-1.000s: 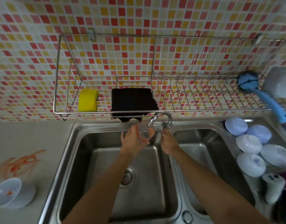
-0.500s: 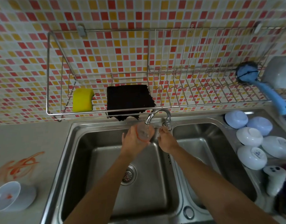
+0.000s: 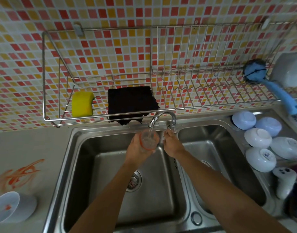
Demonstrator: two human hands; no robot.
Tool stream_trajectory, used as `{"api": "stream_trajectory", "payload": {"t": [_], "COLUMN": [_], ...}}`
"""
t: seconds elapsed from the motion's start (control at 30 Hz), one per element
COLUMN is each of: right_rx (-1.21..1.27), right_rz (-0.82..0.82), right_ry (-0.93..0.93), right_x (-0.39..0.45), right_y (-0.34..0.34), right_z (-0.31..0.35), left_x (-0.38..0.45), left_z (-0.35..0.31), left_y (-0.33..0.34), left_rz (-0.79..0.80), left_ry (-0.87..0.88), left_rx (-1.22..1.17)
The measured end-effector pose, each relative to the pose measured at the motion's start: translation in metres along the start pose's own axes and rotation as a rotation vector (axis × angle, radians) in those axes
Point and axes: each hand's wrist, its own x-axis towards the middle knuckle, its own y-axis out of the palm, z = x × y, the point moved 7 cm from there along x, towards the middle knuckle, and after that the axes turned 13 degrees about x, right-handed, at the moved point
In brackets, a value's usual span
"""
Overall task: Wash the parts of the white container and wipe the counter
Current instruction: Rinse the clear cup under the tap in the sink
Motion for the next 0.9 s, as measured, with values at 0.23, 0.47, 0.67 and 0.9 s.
{"api": "stream_trajectory", "payload": {"t": [0.23,0.47,0.67,0.9], "right_rx": [0.071,0.221,0.286,0.077], "right_rz": [-0.039,-0.147,-0.172,-0.204], "right_ry": [0.003,0.066,0.029,0.13], "right_x": [-0.001,-0.013,-0.028,-0.071], "right_y": [-0.008,-0.024,-0.013,0.034], "right_z": [-0.006,-0.022,-0.025,-0.06], "left_x": [-0.001,-0.007,0.0,0.002], "left_z": [0.0,0.001,-0.009,-0.009], "left_y": [0.007,0.015,0.009,0.009], "left_rz": [0.009,0.016,-0.042,-0.032], "left_ry": [-0.018,-0.063,-0.071,-0.079], "left_rx": [-0.003,-0.037,-0.171,-0.186]}}
